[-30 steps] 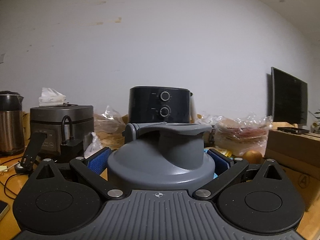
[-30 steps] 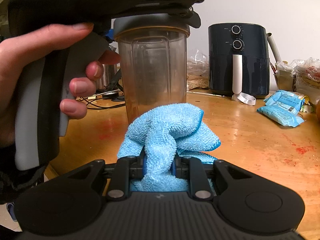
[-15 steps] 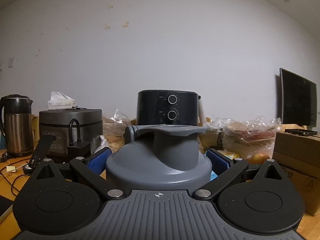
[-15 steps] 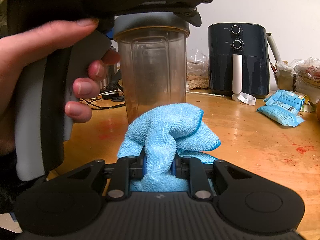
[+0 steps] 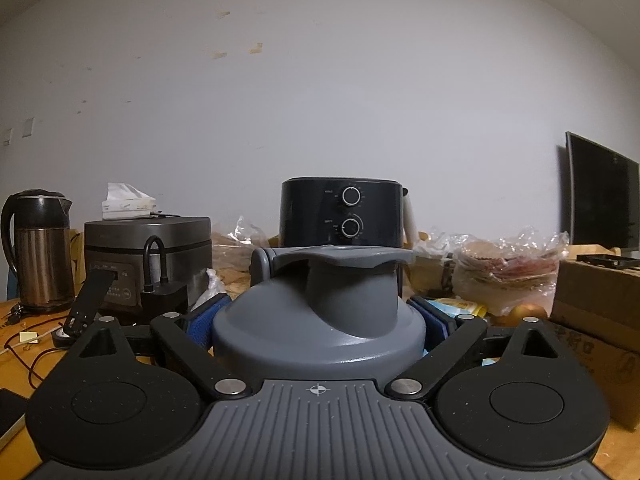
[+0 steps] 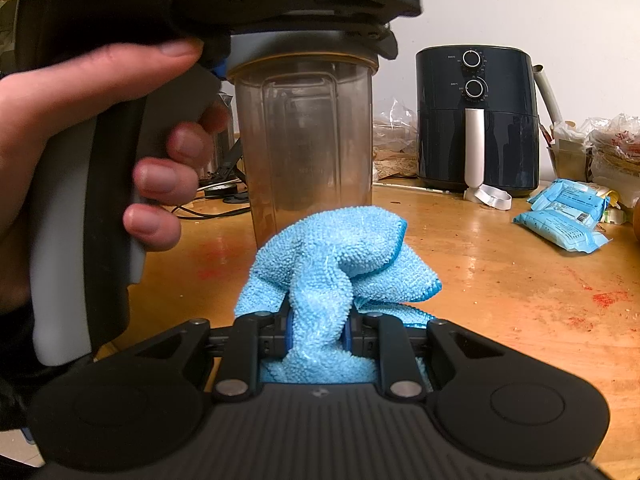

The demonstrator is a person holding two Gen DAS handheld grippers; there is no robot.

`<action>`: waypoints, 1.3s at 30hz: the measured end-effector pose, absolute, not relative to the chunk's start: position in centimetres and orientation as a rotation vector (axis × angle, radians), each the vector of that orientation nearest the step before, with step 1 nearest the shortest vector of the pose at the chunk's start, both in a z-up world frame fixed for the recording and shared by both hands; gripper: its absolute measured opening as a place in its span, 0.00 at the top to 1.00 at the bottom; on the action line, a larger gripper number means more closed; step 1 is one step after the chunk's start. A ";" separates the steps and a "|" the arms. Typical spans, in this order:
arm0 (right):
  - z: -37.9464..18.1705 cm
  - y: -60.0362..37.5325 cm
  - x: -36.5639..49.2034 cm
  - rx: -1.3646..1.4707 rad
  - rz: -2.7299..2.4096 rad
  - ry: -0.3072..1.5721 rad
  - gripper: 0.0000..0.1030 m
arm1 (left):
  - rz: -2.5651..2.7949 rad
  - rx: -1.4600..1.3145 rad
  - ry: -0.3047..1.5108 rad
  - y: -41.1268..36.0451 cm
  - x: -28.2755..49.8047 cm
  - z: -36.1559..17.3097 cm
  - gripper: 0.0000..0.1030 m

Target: Clean container

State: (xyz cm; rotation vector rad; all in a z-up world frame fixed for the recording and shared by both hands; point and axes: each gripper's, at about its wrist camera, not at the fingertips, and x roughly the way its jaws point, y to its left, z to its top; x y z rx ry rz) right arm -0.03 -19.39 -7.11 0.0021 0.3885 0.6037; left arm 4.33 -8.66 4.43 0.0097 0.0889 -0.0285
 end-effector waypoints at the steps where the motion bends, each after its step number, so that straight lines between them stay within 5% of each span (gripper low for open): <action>1: -7.1 -19.4 0.0 0.002 0.603 0.388 0.83 | -0.030 0.011 0.090 -8.7 4.3 4.4 0.08; 39: -7.2 -19.5 -0.1 0.009 0.602 0.392 0.83 | -0.212 0.022 0.086 -6.4 4.6 4.1 0.08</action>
